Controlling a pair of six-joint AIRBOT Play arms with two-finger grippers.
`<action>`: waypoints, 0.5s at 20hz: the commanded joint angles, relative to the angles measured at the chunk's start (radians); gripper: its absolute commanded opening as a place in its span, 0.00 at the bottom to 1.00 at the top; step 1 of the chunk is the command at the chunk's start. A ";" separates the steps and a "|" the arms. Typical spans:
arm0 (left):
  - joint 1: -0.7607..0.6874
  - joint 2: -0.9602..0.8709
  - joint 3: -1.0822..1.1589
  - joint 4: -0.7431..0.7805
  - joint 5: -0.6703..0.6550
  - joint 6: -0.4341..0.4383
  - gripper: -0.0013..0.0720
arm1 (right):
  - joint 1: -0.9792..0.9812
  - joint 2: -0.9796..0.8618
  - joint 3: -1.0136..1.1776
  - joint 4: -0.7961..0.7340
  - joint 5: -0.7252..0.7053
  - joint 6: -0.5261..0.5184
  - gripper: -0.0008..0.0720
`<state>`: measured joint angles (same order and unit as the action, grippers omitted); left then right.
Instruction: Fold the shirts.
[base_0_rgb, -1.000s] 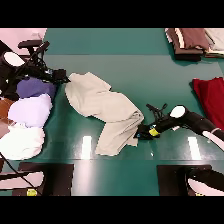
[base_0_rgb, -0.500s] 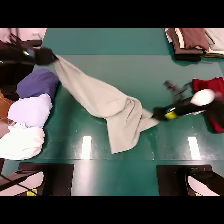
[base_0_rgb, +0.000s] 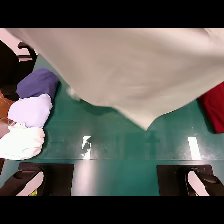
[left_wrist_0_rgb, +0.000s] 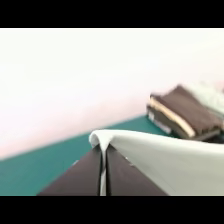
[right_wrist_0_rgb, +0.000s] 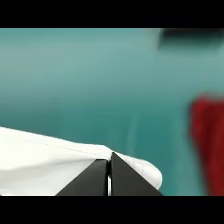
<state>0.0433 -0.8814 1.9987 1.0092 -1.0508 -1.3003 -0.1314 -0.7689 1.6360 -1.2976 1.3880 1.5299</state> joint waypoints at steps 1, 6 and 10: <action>0.001 0.080 0.096 0.001 0.038 -0.001 0.04 | -0.087 -0.009 0.268 -0.012 0.045 -0.025 0.04; 0.001 0.088 0.067 0.011 0.061 -0.001 0.04 | -0.118 -0.183 0.588 -0.003 0.113 -0.039 0.04; 0.001 0.021 -0.096 0.106 0.000 -0.048 0.04 | -0.027 -0.317 0.606 -0.007 0.107 -0.039 0.04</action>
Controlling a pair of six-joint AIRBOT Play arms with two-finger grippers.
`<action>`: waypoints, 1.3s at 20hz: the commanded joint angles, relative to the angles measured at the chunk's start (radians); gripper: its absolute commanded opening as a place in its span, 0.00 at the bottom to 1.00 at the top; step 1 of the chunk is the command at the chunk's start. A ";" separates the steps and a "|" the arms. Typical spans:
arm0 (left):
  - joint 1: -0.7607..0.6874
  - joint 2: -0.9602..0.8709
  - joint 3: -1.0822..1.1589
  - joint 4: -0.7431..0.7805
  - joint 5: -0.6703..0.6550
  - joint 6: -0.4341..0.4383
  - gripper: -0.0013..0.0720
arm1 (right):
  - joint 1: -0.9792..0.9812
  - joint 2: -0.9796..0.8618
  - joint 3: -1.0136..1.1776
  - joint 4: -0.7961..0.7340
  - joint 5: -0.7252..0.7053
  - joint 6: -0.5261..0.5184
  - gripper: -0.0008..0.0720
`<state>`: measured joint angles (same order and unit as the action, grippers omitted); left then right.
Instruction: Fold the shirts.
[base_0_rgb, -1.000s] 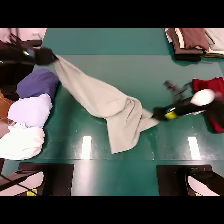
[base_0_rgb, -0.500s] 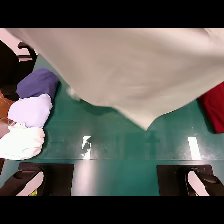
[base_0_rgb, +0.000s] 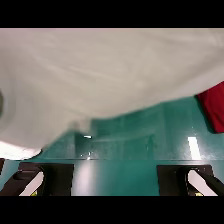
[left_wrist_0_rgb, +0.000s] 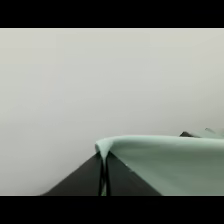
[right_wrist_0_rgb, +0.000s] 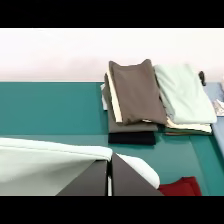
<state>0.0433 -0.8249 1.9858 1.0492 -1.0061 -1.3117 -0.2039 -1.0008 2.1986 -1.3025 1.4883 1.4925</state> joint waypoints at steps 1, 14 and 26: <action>0.001 -0.071 -0.131 0.073 -0.076 -0.058 0.05 | 0.087 -0.115 0.002 -0.010 -0.013 -0.002 0.04; 0.001 -0.722 -0.451 0.044 -0.031 -0.025 0.34 | 0.219 -0.718 -0.272 -0.006 -0.053 -0.002 0.04; 0.080 -0.353 -0.995 0.093 -0.234 -0.096 0.69 | 0.111 -0.416 -0.704 0.127 -0.005 -0.070 0.58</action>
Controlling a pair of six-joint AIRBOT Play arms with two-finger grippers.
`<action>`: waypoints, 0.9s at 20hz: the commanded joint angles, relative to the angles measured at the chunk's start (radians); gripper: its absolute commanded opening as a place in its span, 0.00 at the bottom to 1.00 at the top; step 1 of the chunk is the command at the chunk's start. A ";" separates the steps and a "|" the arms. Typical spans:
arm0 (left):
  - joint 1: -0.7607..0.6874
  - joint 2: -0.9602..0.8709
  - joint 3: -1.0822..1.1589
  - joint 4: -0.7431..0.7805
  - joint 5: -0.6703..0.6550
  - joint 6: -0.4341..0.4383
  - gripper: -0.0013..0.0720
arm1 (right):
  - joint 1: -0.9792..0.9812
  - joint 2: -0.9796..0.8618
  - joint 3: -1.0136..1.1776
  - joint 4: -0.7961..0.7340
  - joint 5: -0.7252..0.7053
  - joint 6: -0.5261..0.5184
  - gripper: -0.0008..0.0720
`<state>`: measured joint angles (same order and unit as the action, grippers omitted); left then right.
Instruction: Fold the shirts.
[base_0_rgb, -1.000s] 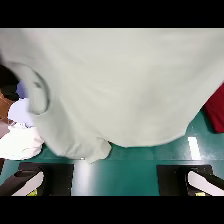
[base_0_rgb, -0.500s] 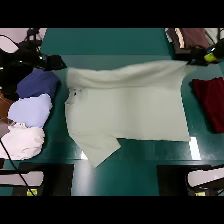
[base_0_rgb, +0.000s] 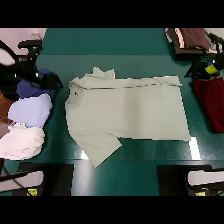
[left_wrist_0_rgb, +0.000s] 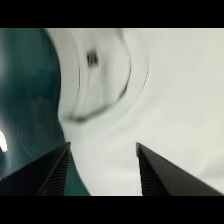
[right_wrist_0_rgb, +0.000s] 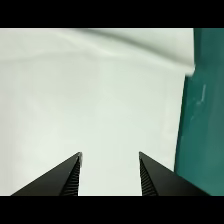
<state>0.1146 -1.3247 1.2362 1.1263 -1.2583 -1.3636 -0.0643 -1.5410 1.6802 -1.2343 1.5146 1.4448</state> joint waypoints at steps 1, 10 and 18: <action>0.008 0.214 -0.359 0.015 0.025 -0.059 0.70 | -0.037 0.177 -0.265 0.072 -0.062 -0.027 0.58; -0.168 0.382 -0.771 -0.076 0.216 -0.162 0.69 | -0.037 0.365 -0.529 0.090 -0.144 -0.033 0.58; -0.217 0.383 -0.743 -0.125 0.273 -0.200 0.05 | -0.133 0.387 -0.531 0.025 -0.027 -0.052 0.58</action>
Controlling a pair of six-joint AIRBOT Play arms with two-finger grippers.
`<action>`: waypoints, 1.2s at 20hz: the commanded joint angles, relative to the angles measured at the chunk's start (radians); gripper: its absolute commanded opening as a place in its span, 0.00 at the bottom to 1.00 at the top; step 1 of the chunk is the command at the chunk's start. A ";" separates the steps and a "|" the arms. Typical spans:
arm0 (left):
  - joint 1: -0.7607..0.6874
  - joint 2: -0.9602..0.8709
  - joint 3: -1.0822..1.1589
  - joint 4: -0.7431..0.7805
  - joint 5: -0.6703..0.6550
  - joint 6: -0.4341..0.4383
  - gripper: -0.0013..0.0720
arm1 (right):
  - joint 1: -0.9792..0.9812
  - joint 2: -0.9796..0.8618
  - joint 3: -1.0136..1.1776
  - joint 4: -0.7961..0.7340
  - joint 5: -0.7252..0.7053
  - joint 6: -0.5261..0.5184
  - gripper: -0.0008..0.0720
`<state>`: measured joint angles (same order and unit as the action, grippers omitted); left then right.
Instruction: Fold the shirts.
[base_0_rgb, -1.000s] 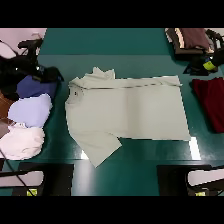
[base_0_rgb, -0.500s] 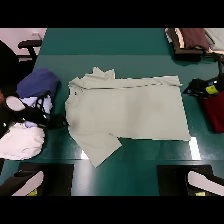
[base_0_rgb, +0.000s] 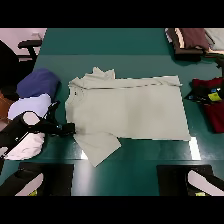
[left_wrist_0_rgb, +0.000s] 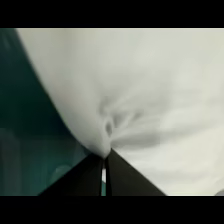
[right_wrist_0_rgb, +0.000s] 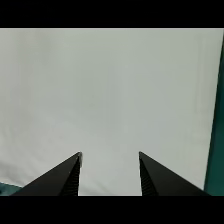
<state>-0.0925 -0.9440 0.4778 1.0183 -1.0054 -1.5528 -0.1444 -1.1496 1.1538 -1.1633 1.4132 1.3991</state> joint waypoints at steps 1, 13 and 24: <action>-0.010 0.004 0.037 -0.017 0.009 -0.010 0.05 | -0.092 -0.010 -0.015 -0.087 0.103 -0.006 0.58; -0.010 0.014 0.129 -0.055 -0.005 0.016 0.05 | -0.449 0.033 -0.637 0.032 -0.119 -0.025 0.65; -0.010 0.082 0.424 -0.024 -0.083 0.040 0.04 | -0.163 0.139 -0.272 0.071 -0.121 -0.032 0.04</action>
<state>-0.1024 -0.9031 0.7612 0.9756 -1.0550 -1.5215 -0.3630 -1.0718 0.7399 -1.1027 1.2560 1.3685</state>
